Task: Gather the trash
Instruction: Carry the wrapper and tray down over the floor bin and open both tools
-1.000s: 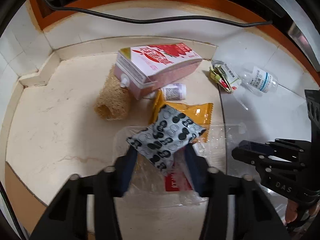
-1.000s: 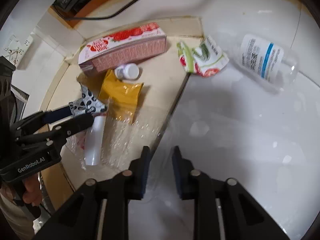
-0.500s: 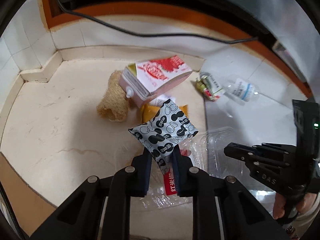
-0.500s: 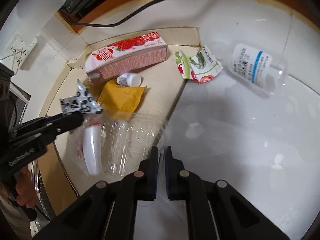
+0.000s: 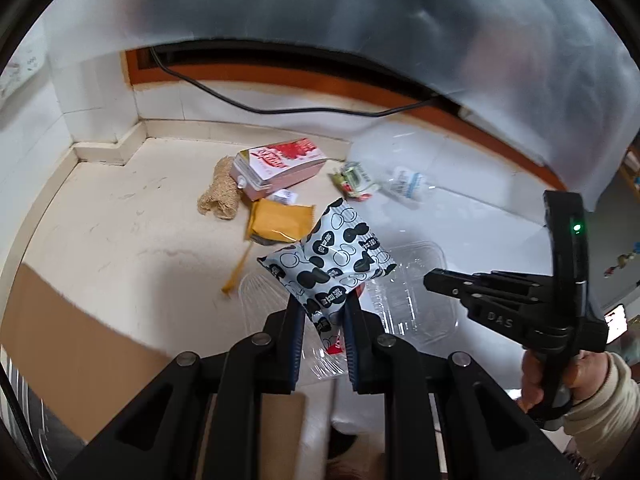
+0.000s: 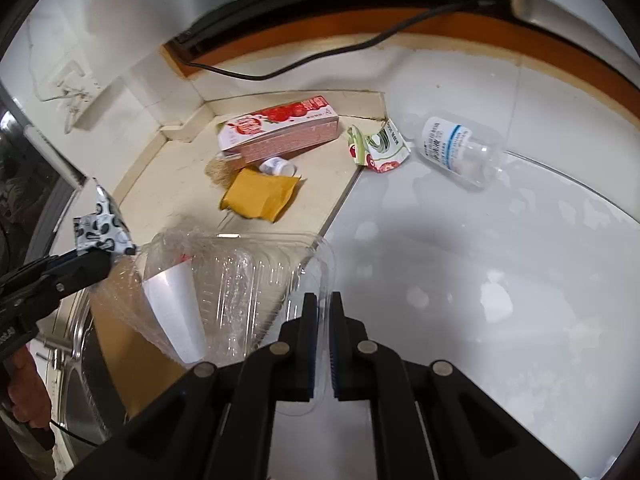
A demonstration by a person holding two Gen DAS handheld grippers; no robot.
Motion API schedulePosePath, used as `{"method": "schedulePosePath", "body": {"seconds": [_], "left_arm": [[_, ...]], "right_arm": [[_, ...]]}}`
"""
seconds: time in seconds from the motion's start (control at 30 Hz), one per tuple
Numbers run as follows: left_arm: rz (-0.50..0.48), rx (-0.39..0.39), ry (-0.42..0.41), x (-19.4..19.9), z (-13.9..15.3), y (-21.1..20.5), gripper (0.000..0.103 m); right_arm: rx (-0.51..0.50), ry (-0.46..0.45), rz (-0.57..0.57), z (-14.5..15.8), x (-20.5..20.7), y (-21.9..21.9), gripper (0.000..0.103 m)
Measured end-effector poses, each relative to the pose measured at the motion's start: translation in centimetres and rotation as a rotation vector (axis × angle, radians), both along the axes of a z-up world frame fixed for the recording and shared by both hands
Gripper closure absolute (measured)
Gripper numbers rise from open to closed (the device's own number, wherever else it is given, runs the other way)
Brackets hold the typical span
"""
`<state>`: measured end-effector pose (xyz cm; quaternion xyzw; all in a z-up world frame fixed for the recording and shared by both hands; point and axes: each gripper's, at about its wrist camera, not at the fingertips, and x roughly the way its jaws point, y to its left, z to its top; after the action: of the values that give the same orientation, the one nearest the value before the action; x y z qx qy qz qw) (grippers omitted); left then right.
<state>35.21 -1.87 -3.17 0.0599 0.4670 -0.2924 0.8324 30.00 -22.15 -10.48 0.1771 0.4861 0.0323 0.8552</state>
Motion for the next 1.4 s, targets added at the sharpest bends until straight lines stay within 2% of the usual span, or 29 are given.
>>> {"method": "schedulePosePath", "body": {"seconds": [0.2,0.33,0.53,0.67,0.87,1.1,1.27,1.33,1.4], "left_arm": [[0.038,-0.044,-0.003,-6.9,2.2,0.6,0.087],[0.105,-0.08,0.017,-11.6,2.6,2.0,0.087],[0.205,-0.102,0.027,-18.8,1.5,3.8,0.087],[0.273,-0.101,0.051,-23.5,-0.5,4.8,0.087],[0.349,-0.045,0.101,-29.1,-5.8,5.2,0.087],[0.403,0.028,0.177,-32.1,-14.0,5.2,0.087],[0.42,0.065,0.239,-31.9,-21.7,5.4,0.087],[0.429,0.078,0.272,-31.5,-25.9,5.7,0.087],[0.436,0.086,0.296,-30.6,-30.1,5.8,0.087]], "right_arm": [[-0.055,-0.048,0.047,3.3,-5.9,0.3,0.098],[-0.115,-0.063,0.07,4.7,-10.4,0.0,0.098],[-0.2,-0.057,0.098,5.2,-16.8,-0.5,0.098],[-0.213,-0.038,0.133,4.1,-20.8,-0.7,0.098],[-0.28,-0.004,0.177,0.5,-25.4,0.4,0.098],[-0.412,0.047,0.189,-6.1,-27.6,2.8,0.098],[-0.494,0.08,0.18,-12.6,-27.6,5.1,0.098],[-0.516,0.095,0.169,-15.3,-27.1,5.8,0.098],[-0.528,0.122,0.153,-19.3,-26.3,6.6,0.098]]}}
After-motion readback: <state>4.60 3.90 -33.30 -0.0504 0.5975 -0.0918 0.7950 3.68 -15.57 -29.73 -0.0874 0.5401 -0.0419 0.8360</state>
